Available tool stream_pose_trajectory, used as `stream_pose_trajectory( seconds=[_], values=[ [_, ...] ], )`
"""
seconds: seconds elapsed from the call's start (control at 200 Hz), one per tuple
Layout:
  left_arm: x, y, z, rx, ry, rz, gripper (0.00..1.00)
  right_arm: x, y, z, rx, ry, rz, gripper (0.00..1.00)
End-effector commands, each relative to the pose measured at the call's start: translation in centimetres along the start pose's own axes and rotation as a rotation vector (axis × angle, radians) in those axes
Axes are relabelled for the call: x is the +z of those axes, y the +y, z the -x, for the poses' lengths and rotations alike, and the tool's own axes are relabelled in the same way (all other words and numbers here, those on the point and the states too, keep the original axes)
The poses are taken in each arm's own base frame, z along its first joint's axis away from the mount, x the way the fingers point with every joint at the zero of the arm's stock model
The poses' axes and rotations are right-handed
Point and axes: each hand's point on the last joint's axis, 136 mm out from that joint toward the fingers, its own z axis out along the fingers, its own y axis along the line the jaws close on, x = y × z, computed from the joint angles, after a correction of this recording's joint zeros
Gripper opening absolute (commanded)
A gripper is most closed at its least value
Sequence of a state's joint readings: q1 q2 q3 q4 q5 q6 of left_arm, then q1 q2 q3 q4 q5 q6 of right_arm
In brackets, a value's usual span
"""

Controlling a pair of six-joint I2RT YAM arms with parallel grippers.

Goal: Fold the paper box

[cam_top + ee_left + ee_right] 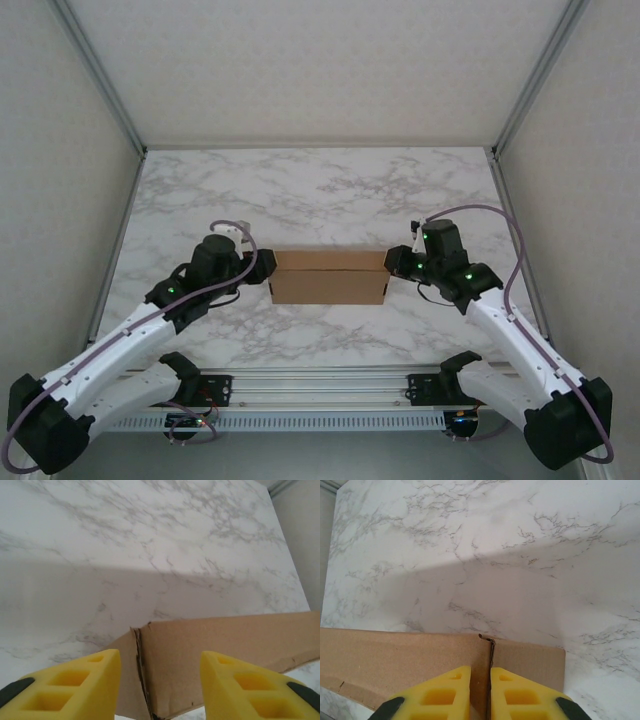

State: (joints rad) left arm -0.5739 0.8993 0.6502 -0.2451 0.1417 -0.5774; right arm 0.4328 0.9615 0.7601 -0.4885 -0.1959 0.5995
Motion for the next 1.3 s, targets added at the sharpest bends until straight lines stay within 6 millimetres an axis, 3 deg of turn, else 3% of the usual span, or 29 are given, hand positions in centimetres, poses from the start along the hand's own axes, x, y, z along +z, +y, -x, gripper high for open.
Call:
stream_pose_trajectory(
  seconds=[0.0,0.325,0.461,0.671,0.921,1.292],
  values=[
    [0.9,-0.4,-1.2,-0.035,0.039,-0.056,0.43,0.8,-3.6,-4.9,0.046,0.168,-0.127,0.14],
    [2.7,0.9,-5.0,-0.128,0.12,-0.104,0.28,1.8,-3.6,-6.3,0.049,0.233,-0.104,0.12],
    [2.6,0.8,-5.3,-0.136,0.124,-0.118,0.19,2.1,-3.1,-6.8,0.04,0.255,-0.083,0.11],
    [1.4,-0.9,-1.3,-0.063,0.003,-0.132,0.18,1.5,0.1,-3.3,0.016,0.143,0.019,0.12],
    [2.4,-2.3,2.7,0.013,-0.072,-0.102,0.19,2.1,3.9,0.9,-0.028,0.112,0.092,0.14],
    [3.0,-2.9,8.8,0.045,-0.193,-0.067,0.19,2.0,6.8,6.1,-0.104,0.009,0.105,0.15]
  ],
)
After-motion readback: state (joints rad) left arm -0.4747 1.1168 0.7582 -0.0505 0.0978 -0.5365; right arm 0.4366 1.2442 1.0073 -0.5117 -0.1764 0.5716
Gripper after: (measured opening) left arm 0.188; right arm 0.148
